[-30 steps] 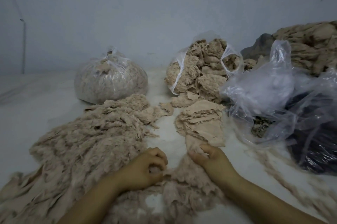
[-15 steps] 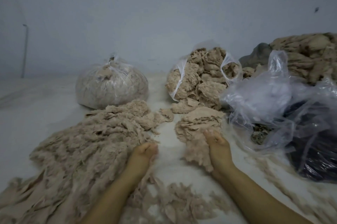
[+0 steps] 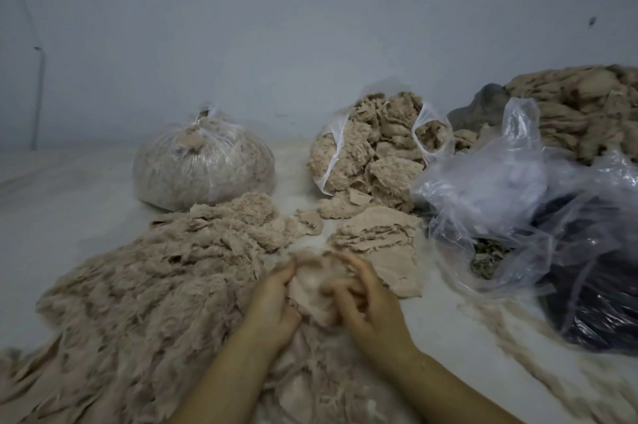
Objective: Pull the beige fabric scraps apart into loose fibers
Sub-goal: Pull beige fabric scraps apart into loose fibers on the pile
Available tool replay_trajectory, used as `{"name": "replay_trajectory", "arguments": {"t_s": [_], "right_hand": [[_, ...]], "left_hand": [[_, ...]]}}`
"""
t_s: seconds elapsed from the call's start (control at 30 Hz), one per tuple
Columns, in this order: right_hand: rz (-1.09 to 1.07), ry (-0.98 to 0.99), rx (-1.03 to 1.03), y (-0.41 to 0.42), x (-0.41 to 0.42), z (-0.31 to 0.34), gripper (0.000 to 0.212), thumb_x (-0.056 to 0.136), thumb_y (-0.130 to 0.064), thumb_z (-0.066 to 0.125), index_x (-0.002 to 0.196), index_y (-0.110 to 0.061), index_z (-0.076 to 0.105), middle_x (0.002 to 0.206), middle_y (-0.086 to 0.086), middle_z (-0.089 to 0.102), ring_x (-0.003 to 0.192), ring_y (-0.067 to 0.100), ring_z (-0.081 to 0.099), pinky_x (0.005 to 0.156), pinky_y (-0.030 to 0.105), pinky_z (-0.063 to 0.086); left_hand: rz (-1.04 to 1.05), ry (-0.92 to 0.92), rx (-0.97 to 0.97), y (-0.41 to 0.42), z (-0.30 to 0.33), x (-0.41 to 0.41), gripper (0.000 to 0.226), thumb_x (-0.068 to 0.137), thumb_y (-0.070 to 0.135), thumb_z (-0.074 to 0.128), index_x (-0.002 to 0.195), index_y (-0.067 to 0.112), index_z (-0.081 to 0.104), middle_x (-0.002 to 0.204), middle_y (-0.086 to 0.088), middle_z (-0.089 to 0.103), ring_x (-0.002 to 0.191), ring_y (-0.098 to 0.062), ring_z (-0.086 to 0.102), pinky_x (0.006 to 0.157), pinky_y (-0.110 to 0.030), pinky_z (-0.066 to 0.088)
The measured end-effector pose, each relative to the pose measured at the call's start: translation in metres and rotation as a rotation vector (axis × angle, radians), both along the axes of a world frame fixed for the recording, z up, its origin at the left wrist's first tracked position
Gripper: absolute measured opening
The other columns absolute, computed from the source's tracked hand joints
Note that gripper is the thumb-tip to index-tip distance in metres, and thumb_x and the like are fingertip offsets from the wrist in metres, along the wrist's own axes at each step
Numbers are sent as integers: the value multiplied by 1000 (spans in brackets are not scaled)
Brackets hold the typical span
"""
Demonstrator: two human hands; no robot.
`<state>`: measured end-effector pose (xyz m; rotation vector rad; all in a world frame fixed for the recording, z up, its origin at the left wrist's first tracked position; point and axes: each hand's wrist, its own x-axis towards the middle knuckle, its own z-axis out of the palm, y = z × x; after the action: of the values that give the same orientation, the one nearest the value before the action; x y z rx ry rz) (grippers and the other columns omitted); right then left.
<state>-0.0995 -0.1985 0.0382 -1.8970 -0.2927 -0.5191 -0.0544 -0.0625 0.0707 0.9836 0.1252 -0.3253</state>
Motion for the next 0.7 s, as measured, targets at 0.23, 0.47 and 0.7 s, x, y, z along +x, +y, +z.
{"name": "replay_trajectory", "arguments": {"t_s": [0.23, 0.47, 0.7], "right_hand": [[3, 342, 318, -2, 15, 0, 33, 76, -41, 74, 102, -24, 61, 96, -3, 67, 86, 14, 64, 76, 27, 54], [-138, 305, 422, -9, 23, -5, 40, 96, -39, 50, 60, -21, 50, 51, -7, 46, 53, 14, 43, 51, 25, 38], [-154, 273, 312, -5, 23, -9, 30, 91, -27, 61, 65, -14, 54, 58, -3, 49, 58, 11, 44, 61, 31, 38]], "left_hand": [[-162, -24, 84, 0, -12, -4, 29, 90, 18, 54, 92, -4, 73, 96, -25, 70, 80, -30, 71, 67, -35, 59], [-16, -226, 388, -6, -18, -10, 26, 95, 24, 53, 94, 4, 70, 83, -13, 74, 70, -20, 71, 55, -21, 53], [117, -379, 551, -6, -22, -9, 34, 98, 30, 45, 95, 2, 65, 86, -13, 70, 73, -18, 65, 58, -19, 50]]}}
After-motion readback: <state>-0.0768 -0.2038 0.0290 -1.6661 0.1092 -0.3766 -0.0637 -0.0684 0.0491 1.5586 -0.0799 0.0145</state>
